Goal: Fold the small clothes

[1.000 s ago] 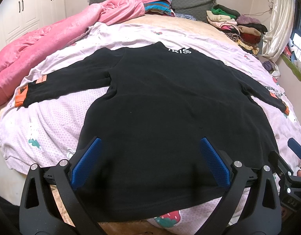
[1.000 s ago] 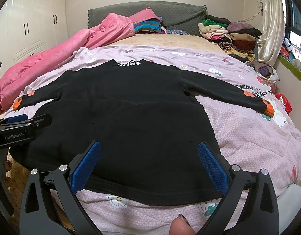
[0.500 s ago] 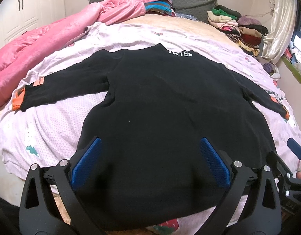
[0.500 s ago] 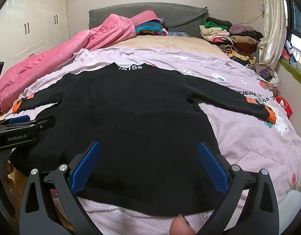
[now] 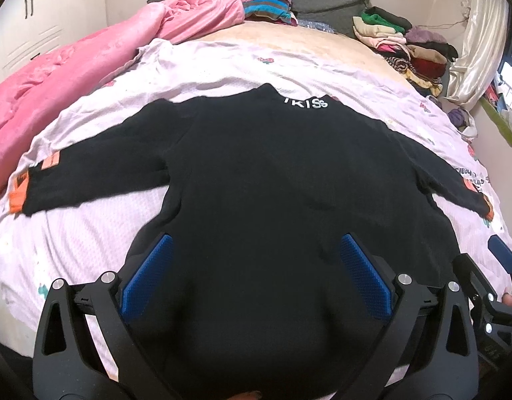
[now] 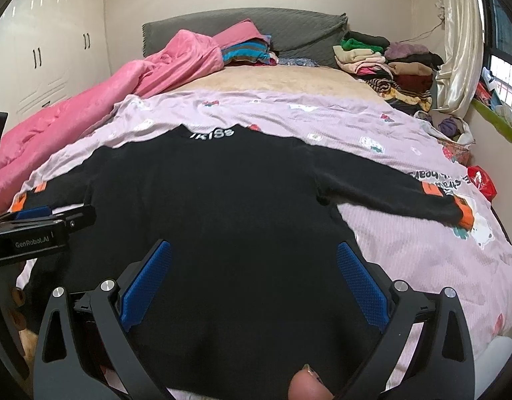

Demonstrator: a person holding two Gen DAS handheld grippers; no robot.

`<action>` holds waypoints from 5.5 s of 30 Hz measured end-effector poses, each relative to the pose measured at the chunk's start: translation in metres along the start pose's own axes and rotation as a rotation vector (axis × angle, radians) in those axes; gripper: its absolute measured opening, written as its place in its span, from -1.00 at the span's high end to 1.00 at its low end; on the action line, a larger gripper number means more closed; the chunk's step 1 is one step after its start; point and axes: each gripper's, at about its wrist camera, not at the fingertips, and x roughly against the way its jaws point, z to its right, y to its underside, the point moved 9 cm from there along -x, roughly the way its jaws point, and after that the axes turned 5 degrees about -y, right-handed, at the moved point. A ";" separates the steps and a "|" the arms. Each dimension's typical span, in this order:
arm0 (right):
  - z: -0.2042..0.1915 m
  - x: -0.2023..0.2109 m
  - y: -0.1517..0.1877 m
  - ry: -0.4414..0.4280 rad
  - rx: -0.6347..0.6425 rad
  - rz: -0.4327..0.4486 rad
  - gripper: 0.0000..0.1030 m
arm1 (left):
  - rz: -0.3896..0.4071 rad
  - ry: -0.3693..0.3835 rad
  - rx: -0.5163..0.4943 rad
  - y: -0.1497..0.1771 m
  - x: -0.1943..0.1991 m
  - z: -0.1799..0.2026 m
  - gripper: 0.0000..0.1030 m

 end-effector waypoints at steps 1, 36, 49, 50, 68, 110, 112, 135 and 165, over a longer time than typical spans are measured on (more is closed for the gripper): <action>0.002 -0.002 -0.004 0.005 -0.002 0.003 -0.92 | 0.000 0.000 -0.002 -0.002 -0.001 0.001 -0.82; 0.166 -0.043 -0.044 0.205 -0.299 0.011 -0.92 | -0.016 0.070 -0.099 -0.076 -0.051 0.082 -0.82; 0.262 -0.052 -0.016 0.315 -0.538 -0.028 -0.92 | -0.024 0.068 -0.072 -0.096 -0.083 0.092 -0.82; 0.270 -0.054 -0.012 0.312 -0.564 -0.034 -0.92 | -0.029 0.066 -0.075 -0.097 -0.086 0.094 -0.82; 0.367 -0.089 0.026 0.316 -0.838 -0.063 -0.81 | -0.055 0.031 -0.108 -0.102 -0.128 0.101 -0.82; 0.170 -0.051 -0.132 -0.005 -0.303 0.239 0.76 | 0.038 0.162 0.077 -0.127 -0.094 0.018 -0.82; 0.158 -0.054 -0.133 -0.021 -0.290 0.230 0.76 | 0.031 0.185 0.085 -0.126 -0.094 0.018 -0.82; 0.021 -0.131 -0.102 -0.145 -0.111 0.057 0.71 | -0.146 0.487 0.233 -0.103 -0.114 0.032 -0.82; 0.037 -0.080 -0.037 -0.208 -0.184 -0.018 -0.25 | -0.250 0.573 0.065 -0.061 -0.136 0.107 0.64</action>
